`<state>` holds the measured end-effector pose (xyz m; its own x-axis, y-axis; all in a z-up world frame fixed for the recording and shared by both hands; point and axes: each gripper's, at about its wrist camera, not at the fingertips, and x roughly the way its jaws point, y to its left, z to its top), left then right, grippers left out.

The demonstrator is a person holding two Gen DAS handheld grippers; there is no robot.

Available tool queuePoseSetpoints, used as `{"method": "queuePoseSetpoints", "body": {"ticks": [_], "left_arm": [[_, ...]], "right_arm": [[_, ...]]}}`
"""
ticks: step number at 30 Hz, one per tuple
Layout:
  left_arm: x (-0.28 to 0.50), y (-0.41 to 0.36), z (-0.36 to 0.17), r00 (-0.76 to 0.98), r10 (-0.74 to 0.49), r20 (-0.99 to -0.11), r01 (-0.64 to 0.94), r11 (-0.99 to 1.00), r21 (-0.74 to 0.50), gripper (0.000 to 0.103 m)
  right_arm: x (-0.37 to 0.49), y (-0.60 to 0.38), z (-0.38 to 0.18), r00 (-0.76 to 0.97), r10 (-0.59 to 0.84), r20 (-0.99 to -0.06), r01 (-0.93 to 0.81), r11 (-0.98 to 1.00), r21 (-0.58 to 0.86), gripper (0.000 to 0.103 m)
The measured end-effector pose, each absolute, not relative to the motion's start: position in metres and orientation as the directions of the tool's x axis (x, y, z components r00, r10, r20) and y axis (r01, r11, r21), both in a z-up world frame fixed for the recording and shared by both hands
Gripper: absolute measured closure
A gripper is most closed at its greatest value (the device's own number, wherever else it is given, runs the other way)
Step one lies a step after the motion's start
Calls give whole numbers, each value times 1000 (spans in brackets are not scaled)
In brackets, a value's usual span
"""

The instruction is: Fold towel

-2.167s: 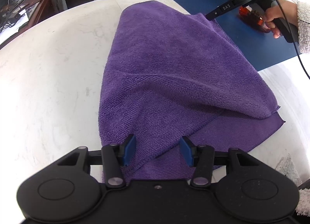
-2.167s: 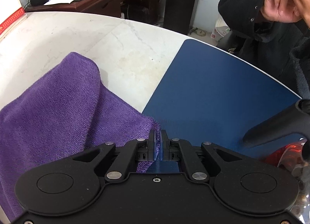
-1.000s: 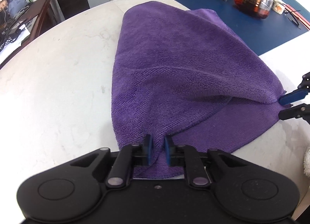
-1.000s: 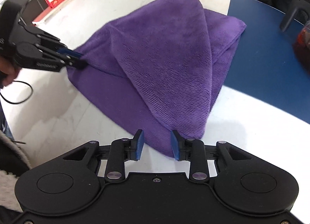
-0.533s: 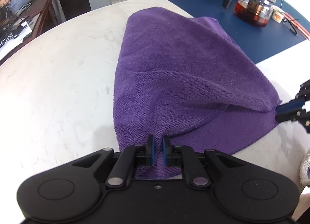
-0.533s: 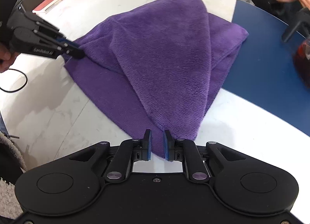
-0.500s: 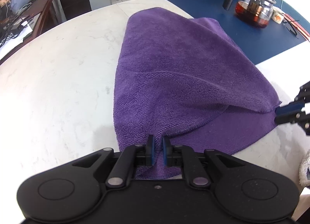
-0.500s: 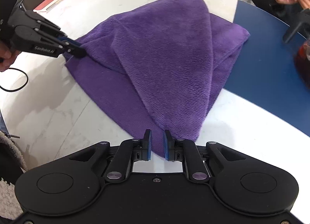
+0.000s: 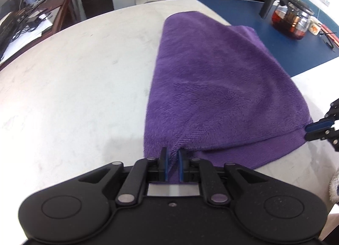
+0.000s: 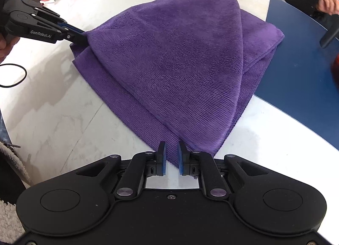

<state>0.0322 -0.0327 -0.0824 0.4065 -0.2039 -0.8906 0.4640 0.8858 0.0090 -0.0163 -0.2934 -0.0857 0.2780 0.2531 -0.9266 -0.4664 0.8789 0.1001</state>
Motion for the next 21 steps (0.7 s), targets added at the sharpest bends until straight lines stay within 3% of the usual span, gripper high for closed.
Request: {"method": "queuePoseSetpoints", "body": {"ticks": [16, 21], "left_arm": [[18, -12, -93, 387, -100, -917, 488, 866, 111, 94], [14, -22, -64, 428, -194, -883, 498, 866, 51, 94]], "right_arm": [[-10, -297, -88, 256, 237, -937, -499, 863, 81, 98], [-11, -298, -87, 254, 240, -937, -504, 860, 84, 98]]}}
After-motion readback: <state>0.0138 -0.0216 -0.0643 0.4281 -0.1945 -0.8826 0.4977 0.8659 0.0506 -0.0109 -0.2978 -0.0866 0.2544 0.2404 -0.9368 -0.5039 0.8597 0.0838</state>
